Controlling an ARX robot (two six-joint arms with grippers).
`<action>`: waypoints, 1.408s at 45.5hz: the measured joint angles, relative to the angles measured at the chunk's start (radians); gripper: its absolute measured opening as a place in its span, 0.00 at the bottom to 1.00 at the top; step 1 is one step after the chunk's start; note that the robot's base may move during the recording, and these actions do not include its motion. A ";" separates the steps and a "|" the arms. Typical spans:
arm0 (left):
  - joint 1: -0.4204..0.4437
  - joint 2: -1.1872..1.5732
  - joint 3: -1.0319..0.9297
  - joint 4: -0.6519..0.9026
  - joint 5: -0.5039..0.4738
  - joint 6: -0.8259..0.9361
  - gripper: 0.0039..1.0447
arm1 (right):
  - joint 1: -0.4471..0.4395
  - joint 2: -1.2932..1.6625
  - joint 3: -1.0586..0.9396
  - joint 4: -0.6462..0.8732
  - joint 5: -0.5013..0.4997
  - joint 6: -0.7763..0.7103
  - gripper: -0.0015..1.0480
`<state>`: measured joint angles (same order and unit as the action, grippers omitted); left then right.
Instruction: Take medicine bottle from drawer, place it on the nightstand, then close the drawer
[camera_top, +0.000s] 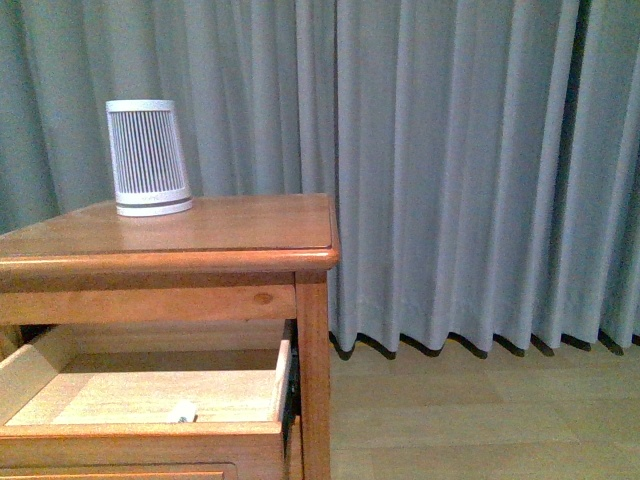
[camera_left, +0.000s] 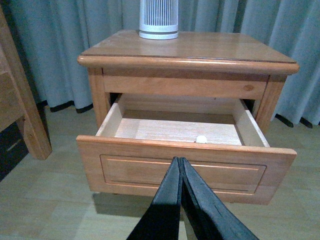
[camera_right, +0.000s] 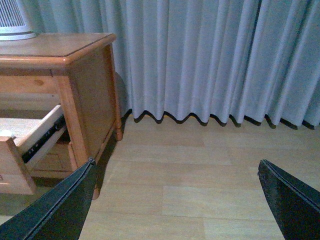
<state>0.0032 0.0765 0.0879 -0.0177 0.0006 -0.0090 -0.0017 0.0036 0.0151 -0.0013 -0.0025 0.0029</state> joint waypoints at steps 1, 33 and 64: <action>0.000 -0.003 -0.005 0.002 0.000 0.000 0.03 | 0.000 0.000 0.000 0.000 0.000 0.000 0.93; 0.000 -0.070 -0.078 0.013 0.001 0.000 0.29 | 0.000 0.000 0.000 0.000 0.001 0.000 0.93; -0.001 -0.074 -0.078 0.013 -0.001 0.004 0.94 | 0.000 -0.001 0.000 0.001 0.002 0.000 0.93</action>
<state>0.0021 0.0021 0.0101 -0.0048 -0.0006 -0.0048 -0.0013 0.0029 0.0151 -0.0002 -0.0010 0.0025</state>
